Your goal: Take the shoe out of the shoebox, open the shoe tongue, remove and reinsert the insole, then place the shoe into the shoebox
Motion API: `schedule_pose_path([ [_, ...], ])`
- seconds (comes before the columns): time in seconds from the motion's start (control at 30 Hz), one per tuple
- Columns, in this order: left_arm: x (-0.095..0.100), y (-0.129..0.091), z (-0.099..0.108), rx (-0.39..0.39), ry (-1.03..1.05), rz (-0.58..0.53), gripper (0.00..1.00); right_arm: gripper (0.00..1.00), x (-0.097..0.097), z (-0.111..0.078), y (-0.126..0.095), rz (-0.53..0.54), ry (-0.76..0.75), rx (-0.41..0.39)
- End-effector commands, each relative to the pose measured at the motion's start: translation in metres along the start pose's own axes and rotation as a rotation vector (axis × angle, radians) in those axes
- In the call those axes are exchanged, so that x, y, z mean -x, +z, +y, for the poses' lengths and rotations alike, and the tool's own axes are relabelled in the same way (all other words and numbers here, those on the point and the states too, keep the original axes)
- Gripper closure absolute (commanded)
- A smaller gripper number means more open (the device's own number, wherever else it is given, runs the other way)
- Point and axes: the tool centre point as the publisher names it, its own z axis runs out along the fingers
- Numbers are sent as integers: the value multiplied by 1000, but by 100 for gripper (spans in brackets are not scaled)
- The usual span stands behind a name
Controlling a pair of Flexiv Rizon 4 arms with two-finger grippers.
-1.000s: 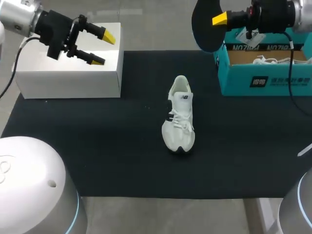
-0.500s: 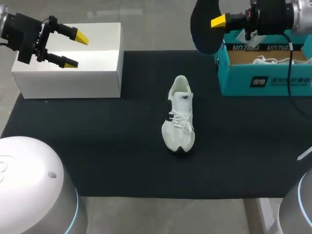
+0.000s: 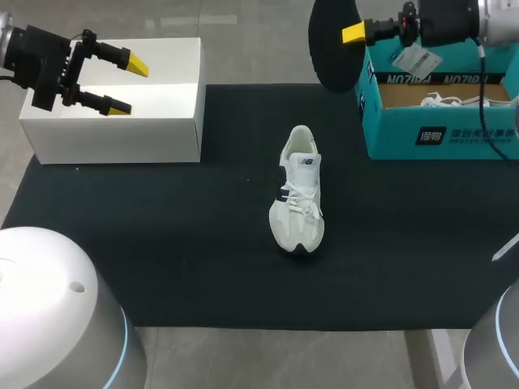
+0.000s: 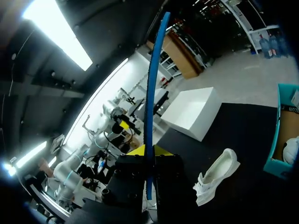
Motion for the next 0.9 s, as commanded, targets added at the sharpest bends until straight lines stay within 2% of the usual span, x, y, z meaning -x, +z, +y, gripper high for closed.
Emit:
schedule_pose_path([
  [0.03, 0, 0, 0, -1, 0, 4, 0, 100, 1, 4, 1, -1, 2, -19],
  [0.13, 0, 0, 0, -1, 0, 4, 0, 100, 1, 4, 1, -1, 2, -19],
  [0.23, 0, 0, 0, -1, 0, 4, 0, 100, 27, 3, 11, -1, -14, -46],
  [0.4, 0, 0, 0, -1, 0, 4, 0, 100, 84, -5, 26, -49, -60, -84],
  [0.47, 0, 0, 0, -1, 0, 4, 0, 100, 98, -6, 31, -88, -62, -123],
  [0.53, 0, 0, 0, -1, 0, 4, 0, 100, 110, -8, 32, -87, -55, -104],
  [0.67, 0, 0, 0, -1, 0, 4, 0, 100, 135, -12, 36, -135, -64, -127],
  [0.9, 0, 0, 0, -1, 0, 4, 0, 100, 166, -18, 39, -208, -128, -125],
])
